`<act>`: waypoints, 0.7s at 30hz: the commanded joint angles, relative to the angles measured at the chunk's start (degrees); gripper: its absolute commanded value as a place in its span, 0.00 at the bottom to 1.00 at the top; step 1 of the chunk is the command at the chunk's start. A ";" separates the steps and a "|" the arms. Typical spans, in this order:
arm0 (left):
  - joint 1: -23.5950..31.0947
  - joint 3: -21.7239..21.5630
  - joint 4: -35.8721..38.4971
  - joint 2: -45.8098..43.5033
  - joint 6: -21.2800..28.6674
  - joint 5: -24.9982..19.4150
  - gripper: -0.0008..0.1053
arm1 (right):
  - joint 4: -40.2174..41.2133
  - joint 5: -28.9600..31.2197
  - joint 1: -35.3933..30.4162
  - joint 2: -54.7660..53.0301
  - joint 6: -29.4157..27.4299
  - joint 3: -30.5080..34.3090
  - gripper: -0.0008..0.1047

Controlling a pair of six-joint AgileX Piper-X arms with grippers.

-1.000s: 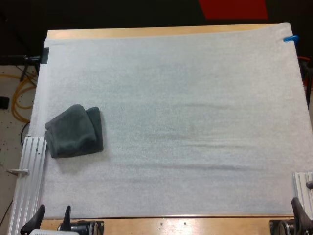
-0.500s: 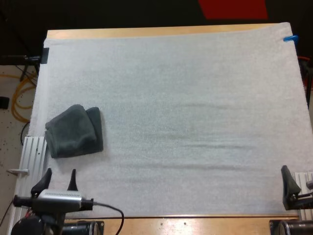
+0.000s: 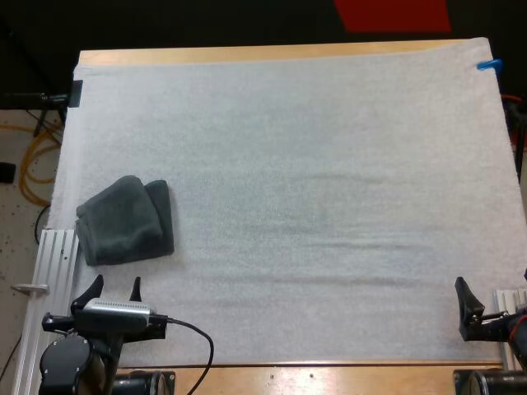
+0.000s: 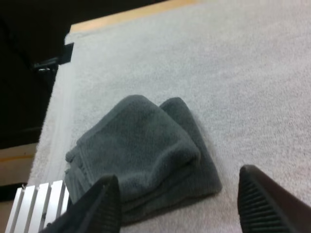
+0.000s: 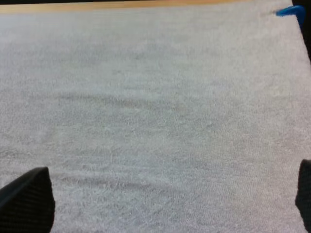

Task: Pick towel from pile fold and stack

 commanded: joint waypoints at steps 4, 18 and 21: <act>-0.01 -0.06 -0.88 -7.90 -0.49 0.23 0.49 | -1.16 -0.47 -0.30 -2.25 -0.17 -0.29 0.95; -0.01 -0.06 -0.88 -7.90 -0.49 0.23 0.49 | -1.16 -0.33 -0.30 -2.25 -0.17 -0.29 0.95; -0.01 -0.06 -0.88 -7.90 -0.49 0.23 0.49 | -1.16 -0.14 -0.30 -2.25 -0.17 -0.29 0.95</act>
